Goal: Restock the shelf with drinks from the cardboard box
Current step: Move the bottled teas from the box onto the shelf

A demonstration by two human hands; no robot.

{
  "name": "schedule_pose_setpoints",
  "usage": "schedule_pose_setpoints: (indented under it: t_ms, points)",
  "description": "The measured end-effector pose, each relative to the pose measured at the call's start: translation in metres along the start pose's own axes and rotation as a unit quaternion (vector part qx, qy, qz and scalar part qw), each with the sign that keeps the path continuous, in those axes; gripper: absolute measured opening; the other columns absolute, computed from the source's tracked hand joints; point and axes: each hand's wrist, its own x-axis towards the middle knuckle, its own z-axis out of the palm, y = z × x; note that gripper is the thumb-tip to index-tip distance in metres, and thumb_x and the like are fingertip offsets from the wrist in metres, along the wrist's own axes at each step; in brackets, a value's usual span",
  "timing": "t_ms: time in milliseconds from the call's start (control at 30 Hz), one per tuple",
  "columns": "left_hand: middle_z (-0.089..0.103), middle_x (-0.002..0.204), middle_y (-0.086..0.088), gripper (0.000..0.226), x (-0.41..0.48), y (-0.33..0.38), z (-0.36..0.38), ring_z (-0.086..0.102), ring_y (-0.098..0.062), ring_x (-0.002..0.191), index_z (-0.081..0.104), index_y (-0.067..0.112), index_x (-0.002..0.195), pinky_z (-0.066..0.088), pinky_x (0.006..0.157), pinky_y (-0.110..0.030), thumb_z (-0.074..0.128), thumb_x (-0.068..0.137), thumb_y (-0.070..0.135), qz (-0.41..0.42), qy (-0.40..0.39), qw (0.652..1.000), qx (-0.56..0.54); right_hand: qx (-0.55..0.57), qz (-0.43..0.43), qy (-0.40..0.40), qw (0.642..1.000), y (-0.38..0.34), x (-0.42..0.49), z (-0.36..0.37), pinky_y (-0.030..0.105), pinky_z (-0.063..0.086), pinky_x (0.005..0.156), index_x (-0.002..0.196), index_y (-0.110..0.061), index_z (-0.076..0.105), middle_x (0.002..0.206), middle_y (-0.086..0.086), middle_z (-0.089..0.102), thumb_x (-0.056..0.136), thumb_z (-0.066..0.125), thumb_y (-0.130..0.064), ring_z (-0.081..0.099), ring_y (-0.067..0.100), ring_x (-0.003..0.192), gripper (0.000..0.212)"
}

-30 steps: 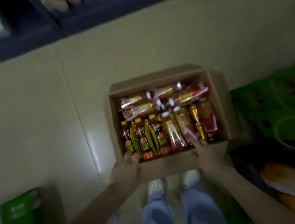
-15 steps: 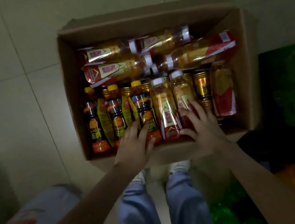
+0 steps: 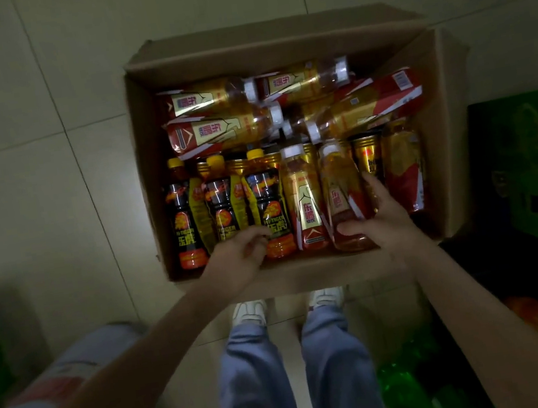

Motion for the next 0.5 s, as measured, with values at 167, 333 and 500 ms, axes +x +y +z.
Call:
schedule_pose_setpoints:
  t_ms: [167, 333, 500]
  points:
    - [0.061, 0.106, 0.020, 0.040, 0.001, 0.051, 0.023, 0.060, -0.006, 0.105, 0.042, 0.046, 0.131, 0.049, 0.092, -0.027, 0.055, 0.094, 0.037, -0.094, -0.088, 0.932, -0.339, 0.194, -0.030, -0.117, 0.974, -0.013, -0.041, 0.013, 0.045, 0.045, 0.100, 0.143, -0.047, 0.031, 0.135, -0.007, 0.053, 0.060, 0.086, -0.020, 0.052, 0.019, 0.122, 0.103]
    - [0.059, 0.117, 0.002, 0.063, 0.003, 0.050, 0.017, 0.062, -0.016, 0.104, 0.035, 0.029, 0.129, 0.054, 0.086, -0.035, 0.074, 0.079, 0.030, -0.148, 0.039, 0.876, -0.456, 0.135, -0.099, -0.225, 0.960, -0.029, -0.046, 0.060, 0.018, 0.050, 0.085, 0.144, -0.051, 0.023, 0.143, -0.016, 0.038, 0.079, 0.072, -0.007, 0.045, -0.002, 0.120, 0.092]
    - [0.059, 0.121, 0.000, 0.070, -0.001, 0.004, -0.015, 0.060, -0.019, 0.108, 0.035, 0.024, 0.137, 0.051, 0.089, -0.035, 0.073, 0.079, 0.034, -0.166, 0.108, 0.887, -0.418, -0.070, -0.151, -0.003, 0.986, -0.024, -0.015, 0.087, 0.047, 0.038, 0.105, 0.145, -0.053, 0.017, 0.154, -0.005, 0.028, 0.090, 0.058, -0.046, 0.028, 0.022, 0.141, 0.068]
